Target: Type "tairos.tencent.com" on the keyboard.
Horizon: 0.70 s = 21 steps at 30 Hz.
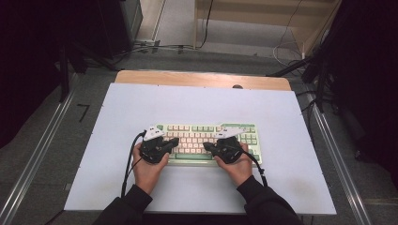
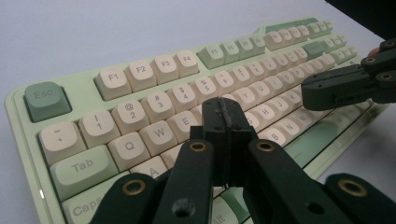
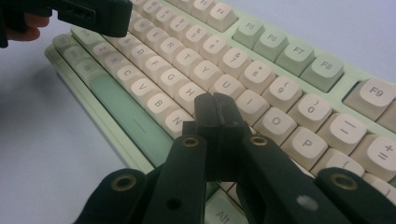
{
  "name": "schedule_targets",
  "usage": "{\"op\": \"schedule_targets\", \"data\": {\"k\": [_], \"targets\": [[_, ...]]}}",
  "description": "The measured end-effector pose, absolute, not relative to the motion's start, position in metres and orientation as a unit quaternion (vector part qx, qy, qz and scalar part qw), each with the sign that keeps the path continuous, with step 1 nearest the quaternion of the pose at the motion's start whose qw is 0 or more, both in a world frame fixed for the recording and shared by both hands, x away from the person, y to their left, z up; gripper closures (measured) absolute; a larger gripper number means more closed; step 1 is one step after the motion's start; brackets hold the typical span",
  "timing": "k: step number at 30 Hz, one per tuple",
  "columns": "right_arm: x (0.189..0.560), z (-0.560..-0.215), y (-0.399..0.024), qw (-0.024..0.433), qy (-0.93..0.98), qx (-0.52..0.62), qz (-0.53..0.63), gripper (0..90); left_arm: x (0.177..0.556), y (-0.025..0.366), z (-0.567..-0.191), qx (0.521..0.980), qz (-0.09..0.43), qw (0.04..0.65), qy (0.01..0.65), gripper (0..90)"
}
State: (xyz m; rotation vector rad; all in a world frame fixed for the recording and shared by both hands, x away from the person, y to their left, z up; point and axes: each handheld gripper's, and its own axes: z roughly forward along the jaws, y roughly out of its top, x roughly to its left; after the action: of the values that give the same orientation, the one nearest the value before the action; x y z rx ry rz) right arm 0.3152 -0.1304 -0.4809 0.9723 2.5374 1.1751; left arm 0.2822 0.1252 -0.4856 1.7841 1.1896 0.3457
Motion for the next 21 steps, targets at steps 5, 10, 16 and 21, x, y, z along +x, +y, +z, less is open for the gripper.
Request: {"op": "schedule_targets", "data": {"k": [5, 10, 16, 21], "targets": [[0.3143, -0.4814, -0.1295, 0.089, 0.854, 0.326, 0.395, 88.3, 0.2821, 0.1252, -0.4854, 0.727, 0.140, 0.466, 0.485, 90.0], [0.3139, -0.4817, -0.1295, 0.089, 0.855, 0.325, 0.395, 88.3, 0.2821, 0.1254, -0.4854, 0.726, 0.141, 0.466, 0.485, 90.0], [0.3130, -0.4829, -0.1281, 0.088, 0.856, 0.325, 0.392, 88.3, 0.2822, 0.1257, -0.4853, 0.726, 0.141, 0.467, 0.485, 90.0], [0.3129, -0.4835, -0.1277, 0.087, 0.857, 0.324, 0.392, 88.3, 0.2820, 0.1253, -0.4852, 0.726, 0.142, 0.466, 0.485, 90.0]]}}
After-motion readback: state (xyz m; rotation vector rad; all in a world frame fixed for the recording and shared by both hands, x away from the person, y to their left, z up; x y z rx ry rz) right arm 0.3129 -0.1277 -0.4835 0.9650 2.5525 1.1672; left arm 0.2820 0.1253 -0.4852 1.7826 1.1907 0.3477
